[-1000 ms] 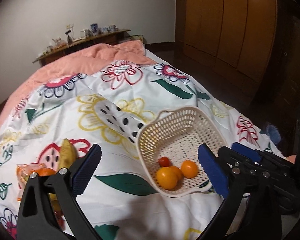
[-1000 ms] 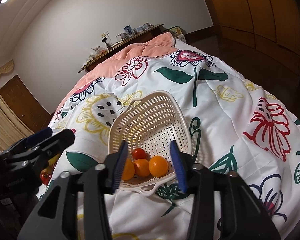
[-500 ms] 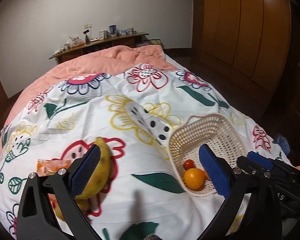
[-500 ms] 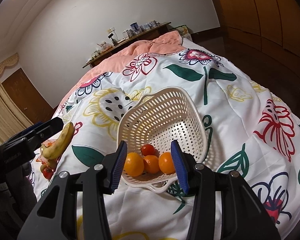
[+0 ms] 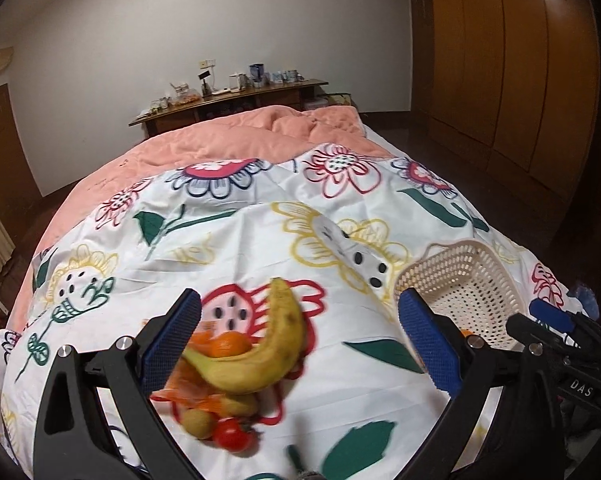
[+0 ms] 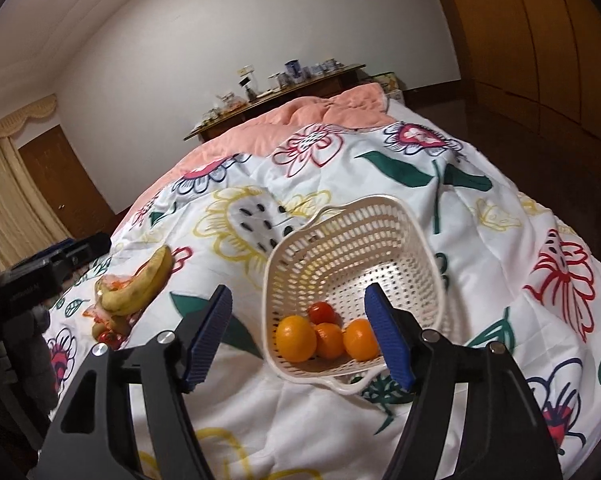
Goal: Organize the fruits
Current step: 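Withdraw both open tools from the basket toward the fruit pile, then move the right tool toward the banana on the pile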
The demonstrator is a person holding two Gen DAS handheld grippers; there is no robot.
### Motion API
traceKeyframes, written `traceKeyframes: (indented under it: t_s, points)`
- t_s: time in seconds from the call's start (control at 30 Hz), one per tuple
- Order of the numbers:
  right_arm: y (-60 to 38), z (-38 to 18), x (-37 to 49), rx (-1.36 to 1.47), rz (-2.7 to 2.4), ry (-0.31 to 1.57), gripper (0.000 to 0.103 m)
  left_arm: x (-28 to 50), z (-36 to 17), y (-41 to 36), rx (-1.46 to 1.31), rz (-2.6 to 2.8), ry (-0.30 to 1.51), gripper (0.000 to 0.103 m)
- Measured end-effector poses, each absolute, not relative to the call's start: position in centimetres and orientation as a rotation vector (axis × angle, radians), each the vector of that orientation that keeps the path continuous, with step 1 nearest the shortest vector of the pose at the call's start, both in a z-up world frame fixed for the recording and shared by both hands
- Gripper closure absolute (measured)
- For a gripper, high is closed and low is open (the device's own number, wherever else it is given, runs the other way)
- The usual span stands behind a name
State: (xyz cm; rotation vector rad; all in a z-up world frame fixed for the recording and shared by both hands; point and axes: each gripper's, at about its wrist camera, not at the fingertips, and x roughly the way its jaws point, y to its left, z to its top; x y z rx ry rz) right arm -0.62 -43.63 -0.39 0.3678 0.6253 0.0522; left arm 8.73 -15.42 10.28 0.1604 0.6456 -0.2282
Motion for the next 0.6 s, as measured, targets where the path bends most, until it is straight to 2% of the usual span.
traceKeyframes:
  t_s: [0.6]
  points:
    - [-39.3, -0.6, 0.3, 0.306, 0.134, 0.698, 0.034, 10.1, 9.2, -4.0, 0.055, -0.066, 0.697, 0.003]
